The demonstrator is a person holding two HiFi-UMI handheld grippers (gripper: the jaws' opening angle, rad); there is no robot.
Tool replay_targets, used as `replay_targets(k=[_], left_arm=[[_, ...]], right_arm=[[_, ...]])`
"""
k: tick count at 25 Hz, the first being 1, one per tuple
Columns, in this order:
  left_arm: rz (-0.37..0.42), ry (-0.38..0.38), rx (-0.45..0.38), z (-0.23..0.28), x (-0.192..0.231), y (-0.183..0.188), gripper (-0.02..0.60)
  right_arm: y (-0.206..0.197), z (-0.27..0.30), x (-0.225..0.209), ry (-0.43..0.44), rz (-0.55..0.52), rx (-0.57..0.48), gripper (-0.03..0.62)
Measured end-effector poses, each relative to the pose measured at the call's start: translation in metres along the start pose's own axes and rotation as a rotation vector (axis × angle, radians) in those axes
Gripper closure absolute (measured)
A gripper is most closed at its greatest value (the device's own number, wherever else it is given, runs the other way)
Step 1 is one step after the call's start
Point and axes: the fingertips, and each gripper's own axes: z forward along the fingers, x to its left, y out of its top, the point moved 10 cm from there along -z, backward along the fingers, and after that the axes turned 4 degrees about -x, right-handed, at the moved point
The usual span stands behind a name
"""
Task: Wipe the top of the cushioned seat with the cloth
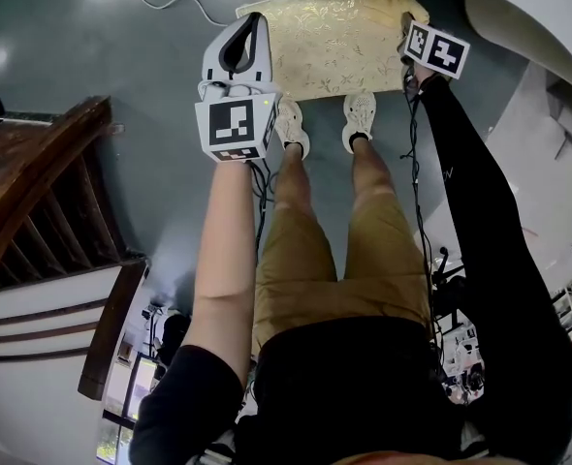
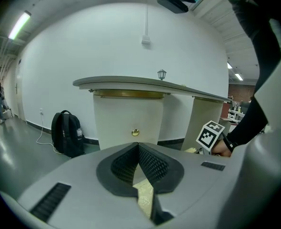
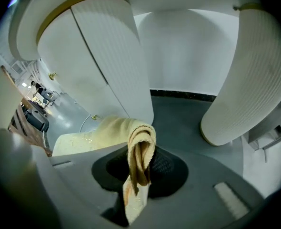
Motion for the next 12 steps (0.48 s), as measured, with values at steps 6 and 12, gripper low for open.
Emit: replay_targets(k=[6,12], left_arm=[[-0.003,0.011,0.001,0.005,-0.018,0.004,0.574],[-0.015,0.033,-0.006,0.003,-0.032,0.009,0.574]], right_arm=[[0.001,-0.016,-0.043,-0.127,0.009,-0.001,0.537],[0.007,-0.038,-0.056,-0.102,0.008,-0.040,0.536]])
